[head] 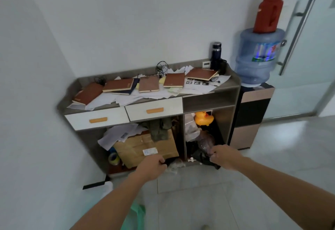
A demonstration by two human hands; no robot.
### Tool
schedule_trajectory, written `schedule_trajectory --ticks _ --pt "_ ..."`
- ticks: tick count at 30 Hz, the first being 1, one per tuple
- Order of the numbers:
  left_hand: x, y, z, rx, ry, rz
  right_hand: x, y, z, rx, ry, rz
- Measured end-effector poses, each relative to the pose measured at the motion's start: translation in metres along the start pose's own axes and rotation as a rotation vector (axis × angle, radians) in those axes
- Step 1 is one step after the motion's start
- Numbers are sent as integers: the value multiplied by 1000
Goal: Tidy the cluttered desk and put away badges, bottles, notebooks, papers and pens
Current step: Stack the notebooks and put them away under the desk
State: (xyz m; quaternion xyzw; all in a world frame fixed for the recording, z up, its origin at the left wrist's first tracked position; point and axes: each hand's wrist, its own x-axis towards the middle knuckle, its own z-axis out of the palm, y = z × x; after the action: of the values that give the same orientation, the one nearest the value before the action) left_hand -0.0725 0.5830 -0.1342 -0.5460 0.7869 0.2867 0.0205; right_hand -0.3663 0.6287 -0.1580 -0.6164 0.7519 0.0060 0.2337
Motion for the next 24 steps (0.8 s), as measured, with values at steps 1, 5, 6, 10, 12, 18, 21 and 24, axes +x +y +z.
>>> schedule_trajectory --ticks 1,5,6,10,12,18,21,24 --pt "26 -3 -12 -6 13 -13 31 -3 -10 -8 -5 -32" --pt "92 -16 -54 -11 65 -66 125 -22 -50 -26 -10 -103" --pt "107 -22 -62 -33 89 -70 145 -28 -59 -20 -8 -120" --pt "146 -40 -83 -88 100 -112 209 -53 -78 -21 -59 -211" --pt "162 -55 -90 -90 82 -172 242 -65 -75 1 -82 -206" --pt "235 -100 -133 -62 174 -189 321 -111 -68 181 -145 -186" --pt "279 -120 -160 -63 254 -148 363 -131 -57 679 -180 57" --pt "324 -143 -184 1 294 -98 399 -153 -46 1096 -137 367"
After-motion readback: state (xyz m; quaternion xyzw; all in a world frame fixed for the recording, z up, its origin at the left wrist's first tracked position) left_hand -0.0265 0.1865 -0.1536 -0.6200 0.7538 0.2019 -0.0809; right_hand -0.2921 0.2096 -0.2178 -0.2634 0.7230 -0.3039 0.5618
